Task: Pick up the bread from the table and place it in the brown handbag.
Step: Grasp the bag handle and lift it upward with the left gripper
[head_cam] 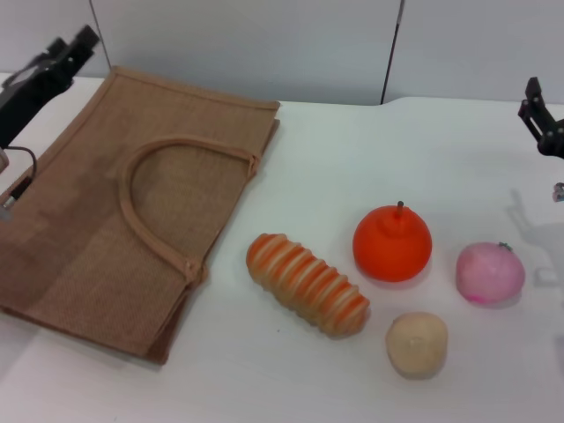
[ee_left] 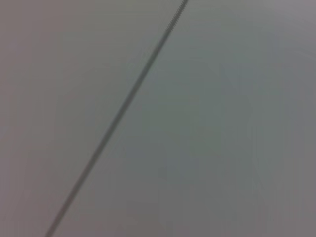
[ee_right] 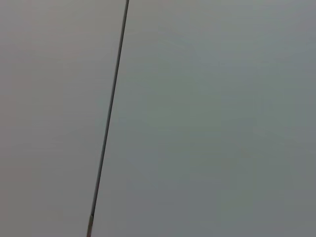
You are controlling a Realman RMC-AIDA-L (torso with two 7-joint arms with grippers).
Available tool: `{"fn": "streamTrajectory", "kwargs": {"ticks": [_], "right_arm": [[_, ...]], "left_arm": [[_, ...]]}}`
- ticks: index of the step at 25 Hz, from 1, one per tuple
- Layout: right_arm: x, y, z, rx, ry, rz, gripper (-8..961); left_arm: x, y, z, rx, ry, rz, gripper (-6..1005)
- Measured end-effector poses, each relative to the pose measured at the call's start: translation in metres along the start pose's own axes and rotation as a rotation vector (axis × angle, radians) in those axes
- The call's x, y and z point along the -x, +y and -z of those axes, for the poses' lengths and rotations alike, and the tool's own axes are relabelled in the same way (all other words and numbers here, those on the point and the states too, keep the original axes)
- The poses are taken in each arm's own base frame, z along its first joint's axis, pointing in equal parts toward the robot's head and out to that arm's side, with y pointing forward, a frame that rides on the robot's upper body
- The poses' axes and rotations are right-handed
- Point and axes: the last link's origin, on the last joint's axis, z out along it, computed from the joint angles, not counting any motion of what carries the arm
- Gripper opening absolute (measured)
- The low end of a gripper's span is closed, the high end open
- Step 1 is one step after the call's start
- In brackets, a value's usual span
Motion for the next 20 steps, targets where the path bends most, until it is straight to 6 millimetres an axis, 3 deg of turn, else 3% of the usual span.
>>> {"fn": "streamTrajectory", "kwargs": {"ticks": [8, 14, 20], "right_arm": [[0.0, -0.001, 0.001, -0.003, -0.001, 0.001, 904], [-0.001, -0.003, 0.001, -0.004, 0.005, 0.004, 904], [-0.001, -0.004, 0.001, -0.009, 0.005, 0.005, 904]], "left_arm": [[-0.02, -0.008, -0.007, -0.019, -0.364, 0.106, 666], [-0.03, -0.014, 0.0, -0.128, -0.662, 0.053, 670], [-0.037, -0.011, -0.007, -0.17, -0.844, -0.011, 673]]}}
